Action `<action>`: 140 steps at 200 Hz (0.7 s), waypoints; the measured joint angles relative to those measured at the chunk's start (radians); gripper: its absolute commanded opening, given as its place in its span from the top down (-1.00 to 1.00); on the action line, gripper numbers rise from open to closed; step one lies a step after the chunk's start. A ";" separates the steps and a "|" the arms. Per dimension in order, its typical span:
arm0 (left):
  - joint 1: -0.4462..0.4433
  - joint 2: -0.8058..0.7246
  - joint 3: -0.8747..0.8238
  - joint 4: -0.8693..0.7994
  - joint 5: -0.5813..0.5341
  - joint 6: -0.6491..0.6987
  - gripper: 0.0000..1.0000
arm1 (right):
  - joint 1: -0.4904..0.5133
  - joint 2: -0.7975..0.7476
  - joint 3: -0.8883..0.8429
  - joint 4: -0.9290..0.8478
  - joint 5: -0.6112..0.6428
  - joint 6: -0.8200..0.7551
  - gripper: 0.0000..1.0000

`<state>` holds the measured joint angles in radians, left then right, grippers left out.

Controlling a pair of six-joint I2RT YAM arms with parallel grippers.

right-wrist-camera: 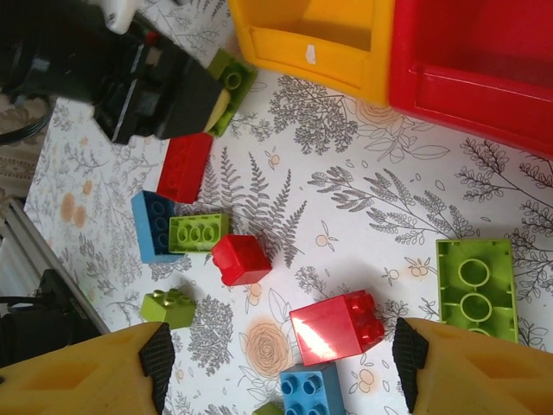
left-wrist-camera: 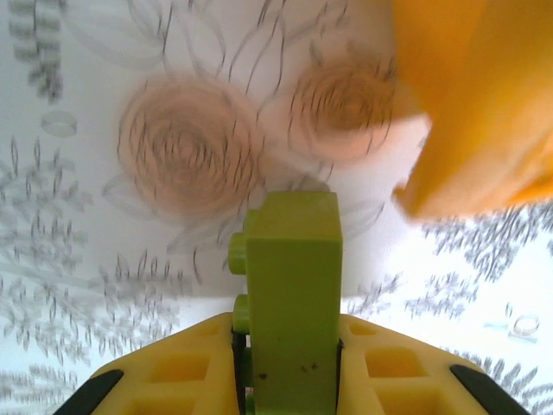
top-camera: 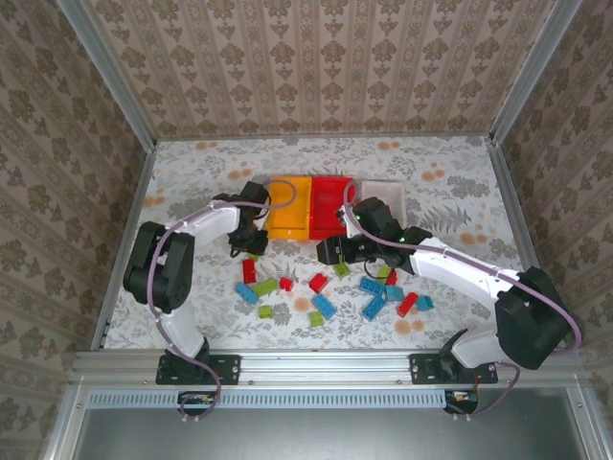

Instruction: Sort the legos into containers by color

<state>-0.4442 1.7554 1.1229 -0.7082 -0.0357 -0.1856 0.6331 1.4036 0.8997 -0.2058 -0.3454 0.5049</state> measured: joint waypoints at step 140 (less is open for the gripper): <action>-0.118 0.167 0.549 -0.195 -0.040 -0.178 0.51 | -0.016 -0.032 0.050 0.053 0.158 -0.005 -0.40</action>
<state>-0.5625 1.9224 1.6722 -0.9035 -0.0761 -0.3634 0.6174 1.3716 0.9493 -0.1524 -0.1875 0.5003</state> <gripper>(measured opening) 0.237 0.698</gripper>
